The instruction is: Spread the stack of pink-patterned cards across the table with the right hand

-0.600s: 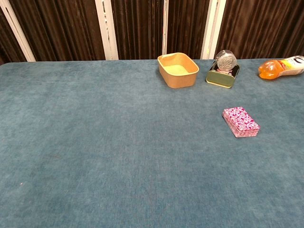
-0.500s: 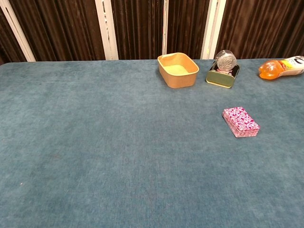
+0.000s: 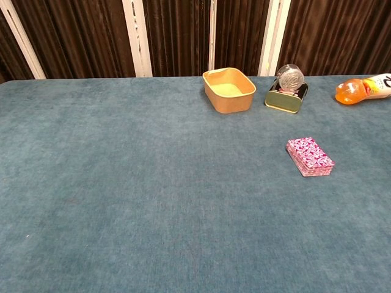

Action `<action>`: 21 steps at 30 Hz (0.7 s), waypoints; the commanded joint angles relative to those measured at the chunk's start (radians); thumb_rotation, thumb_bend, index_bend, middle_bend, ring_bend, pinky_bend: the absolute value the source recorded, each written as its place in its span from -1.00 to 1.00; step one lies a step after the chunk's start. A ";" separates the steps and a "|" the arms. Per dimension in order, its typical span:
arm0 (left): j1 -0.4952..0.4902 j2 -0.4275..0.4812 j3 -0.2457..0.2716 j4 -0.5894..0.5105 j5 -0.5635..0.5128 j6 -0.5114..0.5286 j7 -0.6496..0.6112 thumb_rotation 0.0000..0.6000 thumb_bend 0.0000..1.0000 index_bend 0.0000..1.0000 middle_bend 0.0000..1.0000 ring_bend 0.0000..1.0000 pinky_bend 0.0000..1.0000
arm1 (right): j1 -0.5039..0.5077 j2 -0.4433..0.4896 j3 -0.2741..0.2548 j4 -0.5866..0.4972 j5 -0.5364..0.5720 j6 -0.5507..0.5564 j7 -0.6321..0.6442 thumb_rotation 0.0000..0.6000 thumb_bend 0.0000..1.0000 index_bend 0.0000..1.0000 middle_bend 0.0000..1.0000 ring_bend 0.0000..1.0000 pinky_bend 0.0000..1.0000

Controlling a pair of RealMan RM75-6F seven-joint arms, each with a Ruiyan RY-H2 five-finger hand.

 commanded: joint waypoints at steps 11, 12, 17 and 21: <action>-0.012 0.010 -0.002 0.001 0.006 -0.015 -0.035 1.00 -1.00 -1.00 -1.00 -1.00 -1.00 | 0.255 -0.038 0.127 -0.122 0.242 -0.321 -0.273 1.00 -0.49 -1.00 -1.00 -1.00 -1.00; -0.013 0.012 0.001 -0.002 0.003 -0.022 -0.038 1.00 -1.00 -1.00 -1.00 -1.00 -1.00 | 0.281 -0.055 0.136 -0.116 0.276 -0.345 -0.305 1.00 -0.49 -1.00 -1.00 -1.00 -1.00; -0.017 0.022 0.000 -0.010 -0.004 -0.033 -0.052 1.00 -1.00 -1.00 -1.00 -1.00 -1.00 | 0.375 -0.133 0.160 -0.069 0.422 -0.421 -0.413 1.00 -0.49 -1.00 -1.00 -1.00 -1.00; -0.020 0.030 0.002 -0.015 -0.011 -0.046 -0.067 1.00 -1.00 -1.00 -1.00 -1.00 -1.00 | 0.449 -0.203 0.167 -0.007 0.535 -0.460 -0.493 1.00 -0.49 -1.00 -1.00 -1.00 -1.00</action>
